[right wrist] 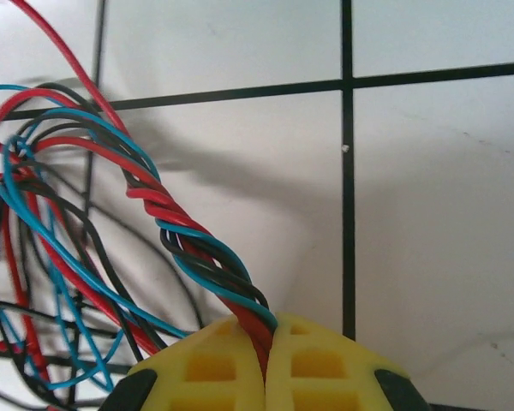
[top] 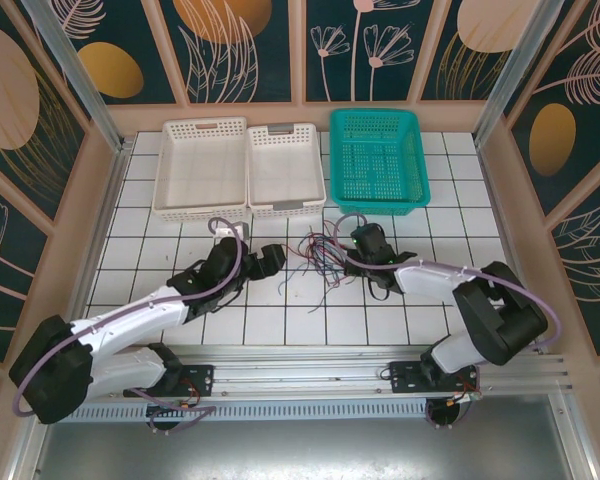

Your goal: Untangle the cables

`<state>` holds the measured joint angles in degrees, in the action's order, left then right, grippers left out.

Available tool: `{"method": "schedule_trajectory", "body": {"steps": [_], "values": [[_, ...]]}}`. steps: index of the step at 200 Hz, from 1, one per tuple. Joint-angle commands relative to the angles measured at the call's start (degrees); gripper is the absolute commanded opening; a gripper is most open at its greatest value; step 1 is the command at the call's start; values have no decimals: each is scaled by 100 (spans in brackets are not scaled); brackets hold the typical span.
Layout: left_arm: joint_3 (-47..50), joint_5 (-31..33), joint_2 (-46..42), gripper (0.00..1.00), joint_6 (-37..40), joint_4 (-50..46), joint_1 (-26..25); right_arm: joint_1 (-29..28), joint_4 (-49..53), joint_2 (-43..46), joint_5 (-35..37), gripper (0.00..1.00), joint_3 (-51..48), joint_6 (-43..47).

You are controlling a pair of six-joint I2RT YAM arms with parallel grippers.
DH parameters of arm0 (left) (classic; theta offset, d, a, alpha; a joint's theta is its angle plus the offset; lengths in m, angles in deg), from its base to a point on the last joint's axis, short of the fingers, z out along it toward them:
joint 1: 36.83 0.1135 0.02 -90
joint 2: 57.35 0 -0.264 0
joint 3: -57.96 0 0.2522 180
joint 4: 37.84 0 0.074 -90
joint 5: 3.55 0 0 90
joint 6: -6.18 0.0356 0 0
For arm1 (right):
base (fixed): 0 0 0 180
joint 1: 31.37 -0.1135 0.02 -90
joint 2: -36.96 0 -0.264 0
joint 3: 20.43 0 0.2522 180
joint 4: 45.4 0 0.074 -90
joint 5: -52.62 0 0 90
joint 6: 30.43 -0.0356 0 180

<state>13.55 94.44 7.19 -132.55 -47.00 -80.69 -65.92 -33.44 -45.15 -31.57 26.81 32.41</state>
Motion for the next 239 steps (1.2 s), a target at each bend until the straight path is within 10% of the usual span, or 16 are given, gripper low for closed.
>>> {"method": "schedule_trajectory", "body": {"steps": [1,81,239], "values": [[214,-251,-290,97,37,616,-35,3,-568,602,-411,0,-284,253],[604,-930,-852,99,478,1522,-34,-26,-1788,2234,-1838,0,-1088,542],[-671,-803,-264,98,2280,-571,-30,-393,-1537,2171,-3055,0,-411,1324]]}}
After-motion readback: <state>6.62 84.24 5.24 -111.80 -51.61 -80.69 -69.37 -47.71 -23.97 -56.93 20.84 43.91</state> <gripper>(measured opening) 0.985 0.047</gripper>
